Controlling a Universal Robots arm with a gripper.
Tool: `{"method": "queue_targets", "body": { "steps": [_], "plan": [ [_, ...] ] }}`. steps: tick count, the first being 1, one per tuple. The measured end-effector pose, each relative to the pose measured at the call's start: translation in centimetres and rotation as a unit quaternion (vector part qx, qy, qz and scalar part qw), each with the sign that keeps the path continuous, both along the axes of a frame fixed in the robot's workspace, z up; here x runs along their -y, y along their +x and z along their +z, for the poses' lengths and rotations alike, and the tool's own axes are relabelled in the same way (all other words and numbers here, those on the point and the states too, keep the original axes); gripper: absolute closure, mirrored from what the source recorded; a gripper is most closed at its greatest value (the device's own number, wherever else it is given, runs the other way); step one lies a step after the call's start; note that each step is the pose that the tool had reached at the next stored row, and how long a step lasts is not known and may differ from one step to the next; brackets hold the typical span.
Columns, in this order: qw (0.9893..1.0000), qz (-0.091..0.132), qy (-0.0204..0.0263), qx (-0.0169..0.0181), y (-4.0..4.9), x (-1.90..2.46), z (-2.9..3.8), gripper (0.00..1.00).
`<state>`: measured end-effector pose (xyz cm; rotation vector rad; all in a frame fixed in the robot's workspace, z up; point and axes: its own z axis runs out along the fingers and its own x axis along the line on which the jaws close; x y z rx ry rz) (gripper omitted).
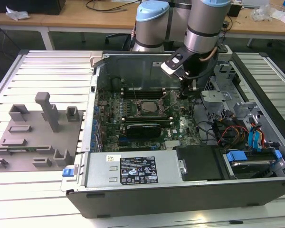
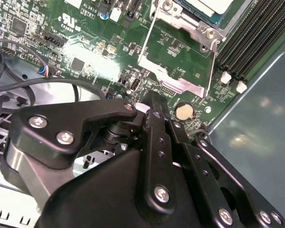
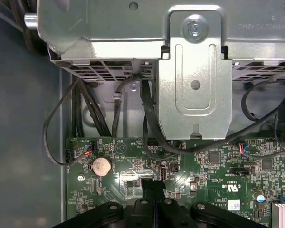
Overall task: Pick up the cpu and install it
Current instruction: 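Close the cpu cover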
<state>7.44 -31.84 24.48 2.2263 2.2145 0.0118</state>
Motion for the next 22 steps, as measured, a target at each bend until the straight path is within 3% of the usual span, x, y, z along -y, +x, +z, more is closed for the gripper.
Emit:
{"method": "queue_targets", "body": {
  "steps": [1, 10, 22],
  "plan": [
    [1.0, 0.0, 0.0, 0.0, -0.56, -0.01, 0.0, 0.89],
    [1.0, 0.0, 0.0, 0.0004, -2.23, -0.03, 0.0, 0.89],
    [1.0, 0.0, 0.0, 0.0004, -3.21, -0.08, 0.0, 0.89]
  ]
}}
